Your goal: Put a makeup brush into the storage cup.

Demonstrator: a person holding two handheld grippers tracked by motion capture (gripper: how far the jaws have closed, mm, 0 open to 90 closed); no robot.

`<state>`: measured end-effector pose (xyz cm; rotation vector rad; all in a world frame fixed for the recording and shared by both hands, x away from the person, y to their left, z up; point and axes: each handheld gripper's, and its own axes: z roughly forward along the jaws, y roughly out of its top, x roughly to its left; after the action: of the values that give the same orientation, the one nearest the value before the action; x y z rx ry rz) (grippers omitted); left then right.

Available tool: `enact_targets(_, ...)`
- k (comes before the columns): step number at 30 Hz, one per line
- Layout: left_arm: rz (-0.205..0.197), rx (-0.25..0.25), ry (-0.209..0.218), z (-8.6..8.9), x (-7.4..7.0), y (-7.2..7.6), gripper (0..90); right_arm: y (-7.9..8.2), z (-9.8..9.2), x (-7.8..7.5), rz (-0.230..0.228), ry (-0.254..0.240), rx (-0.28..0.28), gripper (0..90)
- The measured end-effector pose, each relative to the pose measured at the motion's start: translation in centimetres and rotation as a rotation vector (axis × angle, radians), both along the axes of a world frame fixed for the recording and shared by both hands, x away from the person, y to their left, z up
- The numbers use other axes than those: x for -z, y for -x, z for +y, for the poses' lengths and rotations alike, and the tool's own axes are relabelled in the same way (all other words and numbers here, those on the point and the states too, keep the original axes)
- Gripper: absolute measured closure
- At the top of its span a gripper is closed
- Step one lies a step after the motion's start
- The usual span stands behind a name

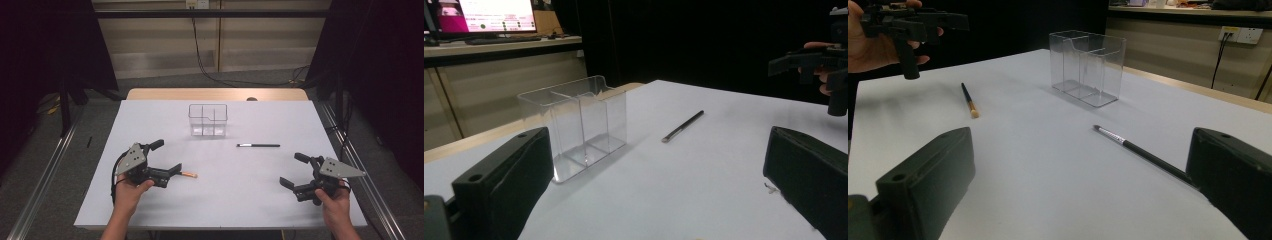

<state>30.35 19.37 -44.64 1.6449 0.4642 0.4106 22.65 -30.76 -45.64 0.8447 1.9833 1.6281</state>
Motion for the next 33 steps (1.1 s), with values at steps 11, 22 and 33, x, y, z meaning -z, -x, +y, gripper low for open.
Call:
enact_targets(11, 0.005, 0.016, 0.012, -2.2, 0.2, -1.3, 0.0, 0.1, 0.0, 0.0, 0.001, -0.005, -0.002, 0.0)
enact_targets(22, 0.031, 0.003, -0.025, -2.9, 0.4, -1.9, 0.0, 0.1, 0.2, 0.0, 0.003, -0.009, -0.014, 0.0)
enact_targets(33, 0.058, -0.017, -0.056, -3.4, 0.3, -2.1, 0.0, 0.1, 0.9, 0.1, 0.000, -0.013, -0.030, 0.0)
